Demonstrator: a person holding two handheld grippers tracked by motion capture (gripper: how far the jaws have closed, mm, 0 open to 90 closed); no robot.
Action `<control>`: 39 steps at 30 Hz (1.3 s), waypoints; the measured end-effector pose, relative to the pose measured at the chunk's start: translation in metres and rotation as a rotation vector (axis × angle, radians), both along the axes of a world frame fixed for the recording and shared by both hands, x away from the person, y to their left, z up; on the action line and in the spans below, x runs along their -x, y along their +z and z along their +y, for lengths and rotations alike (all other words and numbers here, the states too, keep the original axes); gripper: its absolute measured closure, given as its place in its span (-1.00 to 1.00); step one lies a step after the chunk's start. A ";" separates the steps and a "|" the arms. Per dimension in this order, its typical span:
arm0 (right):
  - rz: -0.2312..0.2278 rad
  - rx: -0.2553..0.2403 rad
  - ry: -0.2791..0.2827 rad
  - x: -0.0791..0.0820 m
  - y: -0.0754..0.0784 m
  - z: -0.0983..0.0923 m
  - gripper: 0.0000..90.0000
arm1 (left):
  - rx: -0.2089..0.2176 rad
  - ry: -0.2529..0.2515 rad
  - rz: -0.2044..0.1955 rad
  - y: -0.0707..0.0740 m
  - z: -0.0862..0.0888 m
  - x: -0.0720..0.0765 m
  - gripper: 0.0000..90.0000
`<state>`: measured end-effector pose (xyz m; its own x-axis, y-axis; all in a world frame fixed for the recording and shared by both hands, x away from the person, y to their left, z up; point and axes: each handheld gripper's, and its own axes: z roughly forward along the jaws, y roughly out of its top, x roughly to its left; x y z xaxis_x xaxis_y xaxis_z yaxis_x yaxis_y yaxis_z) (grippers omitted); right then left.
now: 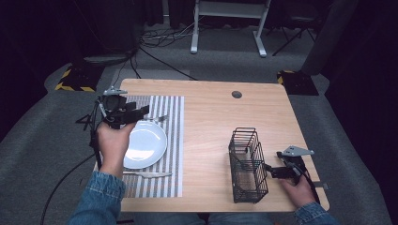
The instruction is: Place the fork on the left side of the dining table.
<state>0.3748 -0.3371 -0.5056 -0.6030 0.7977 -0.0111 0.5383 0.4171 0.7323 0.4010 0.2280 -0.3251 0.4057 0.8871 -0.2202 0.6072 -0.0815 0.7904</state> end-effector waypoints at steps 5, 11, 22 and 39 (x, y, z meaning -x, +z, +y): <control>0.000 0.000 0.000 0.000 0.000 0.000 -0.67 | 0.027 -0.041 -0.021 0.005 -0.008 0.014 -0.05; 0.000 -0.001 0.000 0.000 0.000 0.000 -0.67 | 0.049 -0.100 -0.043 0.007 -0.021 0.030 -0.06; 0.000 -0.001 0.001 0.000 0.000 0.000 -0.67 | 0.136 -0.187 -0.178 -0.006 -0.040 0.063 -0.13; 0.001 -0.002 0.004 0.000 0.000 0.000 -0.67 | 0.108 -0.247 -0.141 -0.060 -0.078 0.090 -0.24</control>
<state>0.3748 -0.3371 -0.5056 -0.6062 0.7953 -0.0093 0.5372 0.4181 0.7326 0.3108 0.1499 -0.3847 0.6394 0.7322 -0.2346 0.4635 -0.1235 0.8775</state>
